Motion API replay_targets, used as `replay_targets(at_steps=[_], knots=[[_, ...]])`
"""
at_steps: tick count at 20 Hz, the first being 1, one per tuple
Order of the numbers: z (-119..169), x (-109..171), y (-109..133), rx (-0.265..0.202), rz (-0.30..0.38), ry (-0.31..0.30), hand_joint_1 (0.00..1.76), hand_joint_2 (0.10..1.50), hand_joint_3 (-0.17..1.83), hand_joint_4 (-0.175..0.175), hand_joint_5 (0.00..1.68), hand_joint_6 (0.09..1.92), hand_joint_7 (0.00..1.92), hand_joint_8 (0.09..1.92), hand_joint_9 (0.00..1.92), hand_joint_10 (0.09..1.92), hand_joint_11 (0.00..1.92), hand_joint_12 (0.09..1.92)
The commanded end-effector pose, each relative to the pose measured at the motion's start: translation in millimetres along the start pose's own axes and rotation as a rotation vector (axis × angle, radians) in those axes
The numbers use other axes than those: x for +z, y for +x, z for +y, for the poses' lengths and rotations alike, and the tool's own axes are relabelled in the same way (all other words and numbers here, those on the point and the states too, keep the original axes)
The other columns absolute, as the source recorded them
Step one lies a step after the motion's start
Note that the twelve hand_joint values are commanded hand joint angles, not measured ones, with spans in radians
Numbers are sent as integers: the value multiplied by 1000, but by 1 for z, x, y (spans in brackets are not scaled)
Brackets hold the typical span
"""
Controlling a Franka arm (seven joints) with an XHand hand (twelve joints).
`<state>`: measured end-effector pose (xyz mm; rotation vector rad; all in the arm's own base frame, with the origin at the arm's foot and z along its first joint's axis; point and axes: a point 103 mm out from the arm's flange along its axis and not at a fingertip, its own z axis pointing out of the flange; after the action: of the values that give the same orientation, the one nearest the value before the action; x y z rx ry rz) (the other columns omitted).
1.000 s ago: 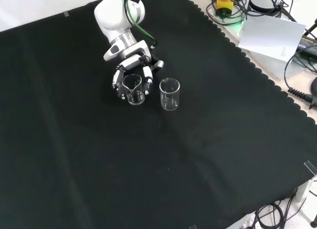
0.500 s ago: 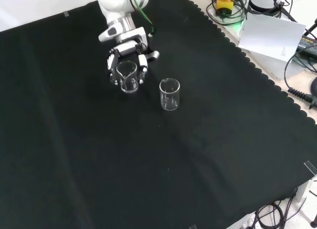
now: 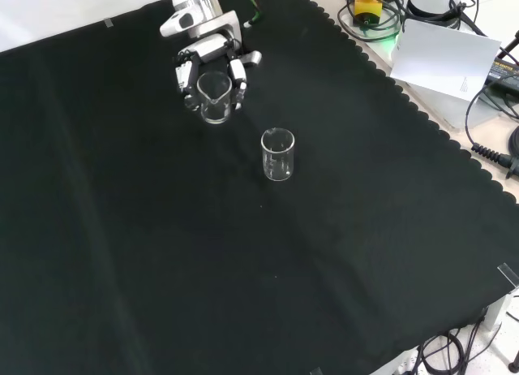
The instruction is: Pick up the beaker on the right.
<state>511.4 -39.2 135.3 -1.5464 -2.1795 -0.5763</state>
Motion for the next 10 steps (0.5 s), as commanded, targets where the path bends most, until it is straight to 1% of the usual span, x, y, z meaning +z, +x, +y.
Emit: replay_targets(at_steps=[1, 4, 10], knots=[[-35, -16, 12, 33, -104, 95, 1450, 501, 810, -175, 1241, 612, 1421, 475, 1681, 163, 1306, 626], [-41, -19, 21, 38, -121, 131, 1451, 499, 811, -175, 1250, 590, 1429, 460, 1673, 192, 1313, 609], [-49, -24, 41, 41, -158, 170, 1451, 492, 825, -175, 1254, 580, 1425, 476, 1643, 273, 1324, 587]])
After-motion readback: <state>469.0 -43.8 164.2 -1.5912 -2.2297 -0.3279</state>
